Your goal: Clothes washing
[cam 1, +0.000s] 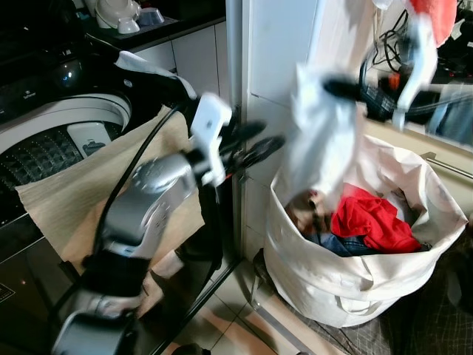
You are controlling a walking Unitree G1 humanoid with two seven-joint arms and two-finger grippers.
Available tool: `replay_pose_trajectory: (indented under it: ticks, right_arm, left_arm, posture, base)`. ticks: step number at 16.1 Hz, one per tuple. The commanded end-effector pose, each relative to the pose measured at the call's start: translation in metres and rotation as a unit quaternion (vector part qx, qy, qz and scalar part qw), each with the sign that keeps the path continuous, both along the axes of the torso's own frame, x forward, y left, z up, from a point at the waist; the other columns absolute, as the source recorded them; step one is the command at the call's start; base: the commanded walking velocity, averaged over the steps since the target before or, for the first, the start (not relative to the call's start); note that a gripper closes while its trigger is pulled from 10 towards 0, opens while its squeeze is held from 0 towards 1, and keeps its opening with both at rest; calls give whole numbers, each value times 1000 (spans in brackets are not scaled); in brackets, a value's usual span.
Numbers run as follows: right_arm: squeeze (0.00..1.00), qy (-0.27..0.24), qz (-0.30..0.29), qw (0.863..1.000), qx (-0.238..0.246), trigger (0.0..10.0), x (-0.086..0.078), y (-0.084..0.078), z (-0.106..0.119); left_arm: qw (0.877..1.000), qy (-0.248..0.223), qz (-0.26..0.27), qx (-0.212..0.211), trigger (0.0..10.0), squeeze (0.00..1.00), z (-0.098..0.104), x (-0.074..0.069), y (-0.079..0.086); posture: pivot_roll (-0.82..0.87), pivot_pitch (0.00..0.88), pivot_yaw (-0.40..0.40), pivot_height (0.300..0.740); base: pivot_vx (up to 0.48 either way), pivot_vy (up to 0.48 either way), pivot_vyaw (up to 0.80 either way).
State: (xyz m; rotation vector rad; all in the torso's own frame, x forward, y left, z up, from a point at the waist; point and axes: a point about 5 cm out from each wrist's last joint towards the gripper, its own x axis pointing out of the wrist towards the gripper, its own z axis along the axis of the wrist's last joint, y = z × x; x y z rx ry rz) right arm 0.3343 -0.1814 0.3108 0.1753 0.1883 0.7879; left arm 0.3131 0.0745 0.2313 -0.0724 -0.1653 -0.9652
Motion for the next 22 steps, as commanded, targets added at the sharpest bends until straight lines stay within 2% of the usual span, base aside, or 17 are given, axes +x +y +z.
replay_pose_trajectory:
  ticks: [1, 2, 3, 5, 7, 9, 10, 11, 12, 13, 15, 16, 22]
  right_arm:
    - [0, -16, 29, 999, 5, 0, -7, 14, 13]
    - [0, -16, 29, 999, 5, 0, -7, 14, 13]
    - [0, -24, 45, 999, 1, 0, -13, 25, 17]
    - [0, -21, 62, 998, -1, 0, -18, 34, 17]
    - [0, -18, 69, 997, 8, 0, -20, 40, 18]
    - [0, -21, 80, 996, 21, 0, -22, 47, 22]
    - [0, -22, 83, 996, 24, 0, -22, 49, 24]
    - [0, -24, 89, 995, 29, 0, -24, 51, 26]
    - [0, -24, 90, 995, 30, 0, -24, 52, 27]
    - [0, -24, 94, 995, 35, 0, -25, 54, 28]
    - [0, -24, 98, 994, 41, 0, -26, 56, 29]
    - [0, -24, 97, 994, 41, 0, -26, 56, 29]
    - [0, -22, 88, 995, 40, 0, -26, 55, 29]
  left_arm:
    - [999, -28, 17, -32, 10000, 1000, 17, 3, -2]
    - [999, -28, 17, -32, 10000, 1000, 17, 3, -2]
    - [998, -36, 17, -57, 10000, 1000, 22, 4, -6]
    - [996, -34, 9, -80, 10000, 1000, 25, 4, -10]
    - [997, -22, 0, -71, 10000, 1000, 19, 2, -14]
    - [999, -17, -12, -34, 10000, 1000, 8, -1, -20]
    - [999, -18, -15, -30, 10000, 1000, 6, -1, -21]
    - [998, -11, -32, -47, 10000, 325, 6, -5, -24]
    - [997, -2, -47, -62, 10000, 71, 7, -7, -26]
    - [995, 4, -78, -68, 10000, 0, 7, -13, -29]
    - [993, 6, -93, -67, 392, 0, 5, -16, -32]
    - [992, 7, -98, -74, 0, 0, 6, -16, -33]
    - [994, 16, -82, -67, 0, 0, 5, -12, -28]
  posture:
    - [-69, 0, 57, 740]
    - [-69, 0, 57, 740]
    - [-69, 0, 55, 740]
    - [-68, 0, 53, 740]
    - [-66, 0, 49, 740]
    - [-65, 0, 50, 740]
    - [-65, 0, 50, 740]
    - [-65, 0, 50, 740]
    - [-65, 0, 50, 740]
    - [-65, 0, 50, 740]
    - [-67, 0, 52, 740]
    - [-67, 0, 52, 740]
    - [-64, 0, 53, 740]
  base:
    - [0, 0, 0]
    - [0, 0, 0]
    - [0, 0, 0]
    - [0, 0, 0]
    - [0, 0, 0]
    - [0, 0, 0]
    - [0, 0, 0]
    - [0, 0, 0]
    - [0, 0, 0]
    - [0, 0, 0]
    - [0, 0, 0]
    - [0, 0, 0]
    - [0, 0, 0]
